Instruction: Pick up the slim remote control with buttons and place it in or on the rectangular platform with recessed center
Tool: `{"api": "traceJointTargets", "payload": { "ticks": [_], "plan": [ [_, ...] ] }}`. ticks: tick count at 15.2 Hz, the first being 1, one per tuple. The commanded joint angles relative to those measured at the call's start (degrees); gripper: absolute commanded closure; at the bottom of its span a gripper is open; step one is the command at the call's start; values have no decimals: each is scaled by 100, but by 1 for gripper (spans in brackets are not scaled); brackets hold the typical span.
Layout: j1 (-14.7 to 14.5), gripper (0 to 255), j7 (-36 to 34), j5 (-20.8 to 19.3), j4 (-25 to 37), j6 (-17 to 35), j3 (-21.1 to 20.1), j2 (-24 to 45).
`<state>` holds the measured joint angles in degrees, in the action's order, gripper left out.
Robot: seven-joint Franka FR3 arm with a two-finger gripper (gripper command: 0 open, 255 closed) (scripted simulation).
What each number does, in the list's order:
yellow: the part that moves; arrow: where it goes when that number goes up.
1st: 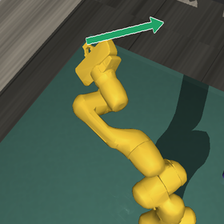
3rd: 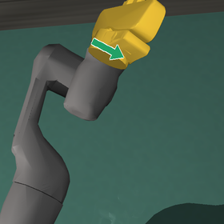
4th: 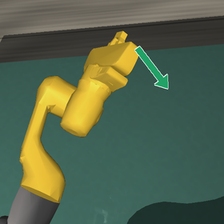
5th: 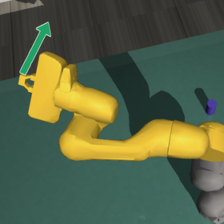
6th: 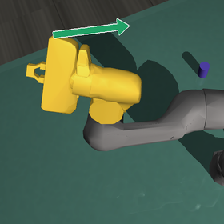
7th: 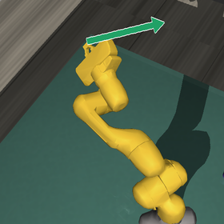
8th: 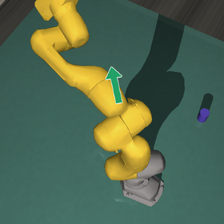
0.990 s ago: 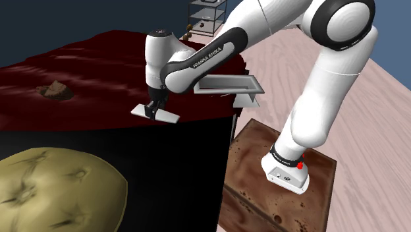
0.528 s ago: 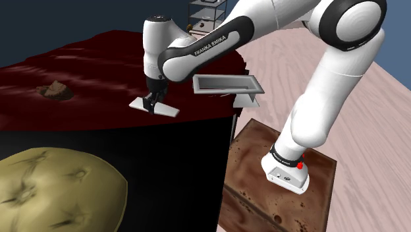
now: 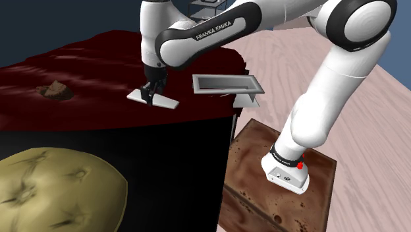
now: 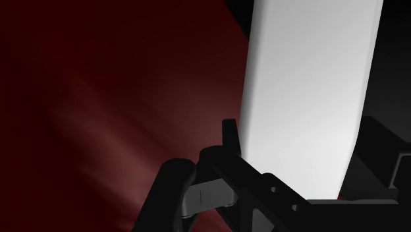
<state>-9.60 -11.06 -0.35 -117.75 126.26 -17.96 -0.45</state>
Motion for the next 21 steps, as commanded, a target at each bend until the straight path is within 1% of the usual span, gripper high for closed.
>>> {"api": "traceJointTargets", "payload": {
  "ticks": [1,8,14,21],
  "plan": [
    [-4,255,3,19,100,-152,-3,-54],
    [3,255,38,66,464,-632,6,-176],
    [275,255,922,427,-532,-551,448,-1104],
    [552,255,1917,566,-1390,-616,1088,-1983]
  ]
}}
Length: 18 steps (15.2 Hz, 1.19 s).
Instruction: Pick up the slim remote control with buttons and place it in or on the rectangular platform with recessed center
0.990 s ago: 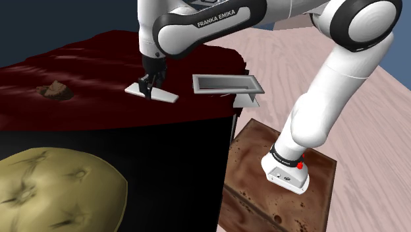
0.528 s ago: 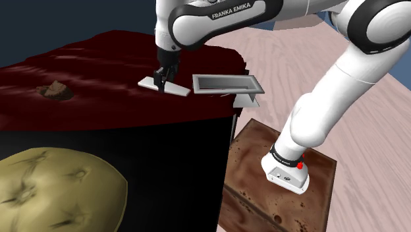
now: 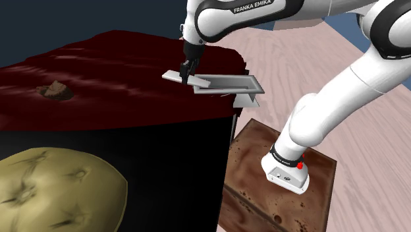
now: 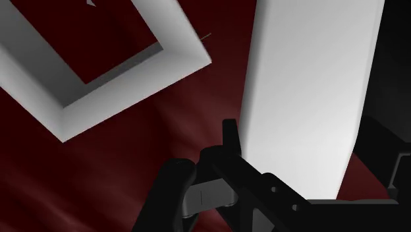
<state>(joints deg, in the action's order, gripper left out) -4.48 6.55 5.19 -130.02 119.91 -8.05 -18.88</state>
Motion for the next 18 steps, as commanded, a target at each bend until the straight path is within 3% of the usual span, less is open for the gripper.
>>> {"api": "traceJointTargets", "payload": {
  "ticks": [1,10,18],
  "plan": [
    [83,255,294,9,-260,1,196,-247],
    [543,255,1535,-213,-843,-218,1137,-970],
    [1016,255,2682,-566,-903,-429,2057,-1185]
  ]
}}
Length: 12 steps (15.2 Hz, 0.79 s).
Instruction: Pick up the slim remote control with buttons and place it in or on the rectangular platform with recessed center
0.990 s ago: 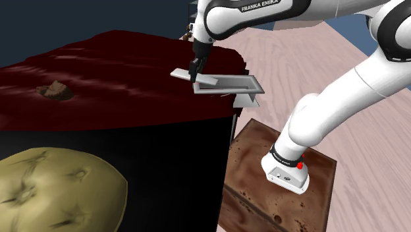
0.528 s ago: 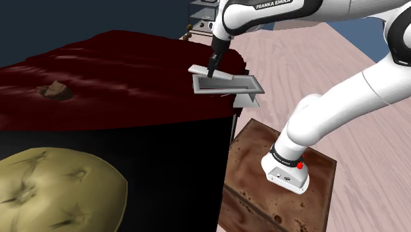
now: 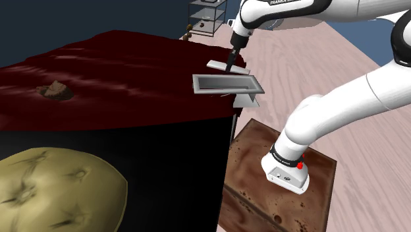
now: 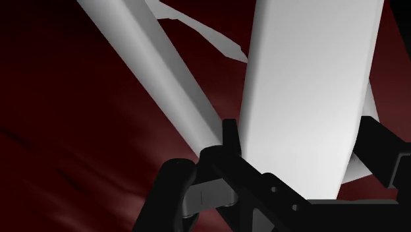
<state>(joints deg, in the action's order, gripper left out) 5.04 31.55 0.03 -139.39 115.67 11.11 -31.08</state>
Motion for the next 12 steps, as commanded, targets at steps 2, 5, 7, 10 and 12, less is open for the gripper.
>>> {"api": "traceJointTargets", "payload": {
  "ticks": [2,5,7,10,12],
  "plan": [
    [64,255,197,-50,-100,156,156,63],
    [65,255,221,-49,-293,401,178,115],
    [64,255,238,-47,-417,566,194,158],
    [61,255,267,-40,-594,818,219,234],
    [57,255,288,-34,-707,989,237,293]
  ]
}}
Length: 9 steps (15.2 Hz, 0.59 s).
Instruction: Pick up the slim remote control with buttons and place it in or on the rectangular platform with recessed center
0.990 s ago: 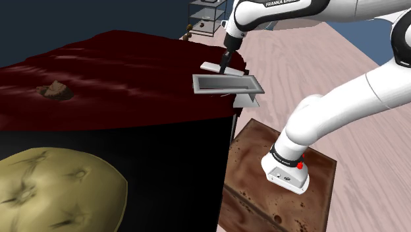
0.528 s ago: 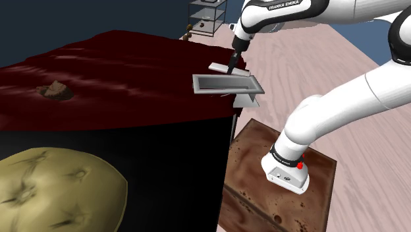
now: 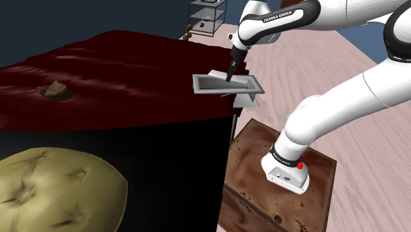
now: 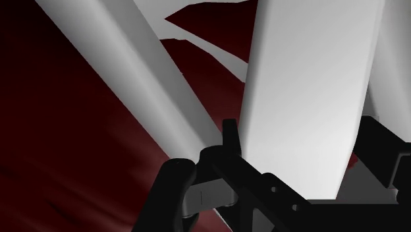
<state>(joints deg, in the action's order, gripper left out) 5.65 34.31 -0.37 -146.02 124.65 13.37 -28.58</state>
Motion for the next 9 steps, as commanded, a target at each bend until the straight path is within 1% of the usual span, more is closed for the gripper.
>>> {"api": "traceJointTargets", "payload": {
  "ticks": [1,2,9],
  "plan": [
    [-6,255,23,10,-98,177,20,75],
    [-10,255,37,15,-163,282,32,116],
    [-10,255,37,15,-163,282,32,116]
  ]
}}
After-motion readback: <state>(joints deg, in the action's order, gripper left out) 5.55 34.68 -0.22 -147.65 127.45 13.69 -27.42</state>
